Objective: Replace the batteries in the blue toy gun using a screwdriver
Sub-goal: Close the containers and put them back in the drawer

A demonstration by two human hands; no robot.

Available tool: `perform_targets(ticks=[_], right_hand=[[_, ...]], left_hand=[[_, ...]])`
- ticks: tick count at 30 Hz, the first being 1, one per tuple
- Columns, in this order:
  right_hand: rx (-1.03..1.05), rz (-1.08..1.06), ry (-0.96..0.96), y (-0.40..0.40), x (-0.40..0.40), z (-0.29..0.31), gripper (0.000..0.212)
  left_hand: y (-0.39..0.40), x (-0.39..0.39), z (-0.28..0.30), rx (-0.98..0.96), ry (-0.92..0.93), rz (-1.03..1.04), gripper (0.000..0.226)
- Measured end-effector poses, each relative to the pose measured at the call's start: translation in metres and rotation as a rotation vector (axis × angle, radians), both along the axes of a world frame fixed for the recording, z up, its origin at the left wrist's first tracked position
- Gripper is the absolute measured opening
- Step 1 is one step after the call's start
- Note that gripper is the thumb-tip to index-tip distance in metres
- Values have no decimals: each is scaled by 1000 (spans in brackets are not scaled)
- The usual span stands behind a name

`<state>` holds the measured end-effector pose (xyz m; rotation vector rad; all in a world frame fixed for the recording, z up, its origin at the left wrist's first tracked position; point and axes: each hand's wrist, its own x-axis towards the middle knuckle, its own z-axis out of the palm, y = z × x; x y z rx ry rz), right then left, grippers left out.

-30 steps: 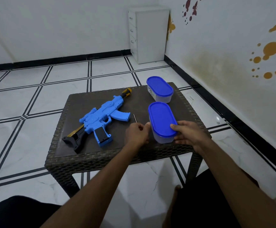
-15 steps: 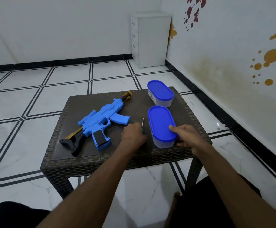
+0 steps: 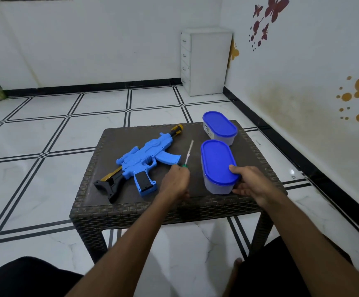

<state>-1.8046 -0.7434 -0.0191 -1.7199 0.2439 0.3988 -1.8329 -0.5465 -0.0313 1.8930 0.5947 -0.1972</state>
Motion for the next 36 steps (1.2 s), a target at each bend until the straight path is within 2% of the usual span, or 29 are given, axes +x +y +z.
perform_targets(ticks=[3,6,8,11,15,17,20,21,25,26,29,32,34,36], right_hand=[[42,3,-16,8,-5,0,18],[83,-3,-25,16,-9,3,20],[111,-12,-27,23,-11,7,17],[142,-13,-50,32,-15,14,17],[163,1,-79,41,-23,26,19],[170,7,-99,44,-29,34,20],[177,27,-132,50,-36,44,18],[185,38,-145,53,-40,47,16],[160,108,-209,63,-53,56,19],[143,126,-213,66,-55,56,21],[98,154,-206,76,-50,54,32],[75,139,-189,79,-32,54,34],[48,38,-202,79,1,55,34],[-160,-87,-341,75,44,50,29]], left_hand=[[4,-3,6,-217,-40,159,27],[10,-8,10,-339,-59,175,23],[16,-11,12,-354,-74,179,35],[23,-16,16,-327,-202,218,44],[32,-26,30,-383,-296,233,23],[38,-30,37,-435,-287,303,26],[44,-40,45,-470,-257,343,19],[45,-44,48,-479,-231,324,26],[43,-50,59,-477,-186,197,84],[42,-47,60,-482,-185,146,87],[40,-37,63,-514,-207,96,57],[48,-19,56,-483,-203,151,58],[57,2,50,-471,-196,167,56],[66,19,45,-485,-178,155,51]])
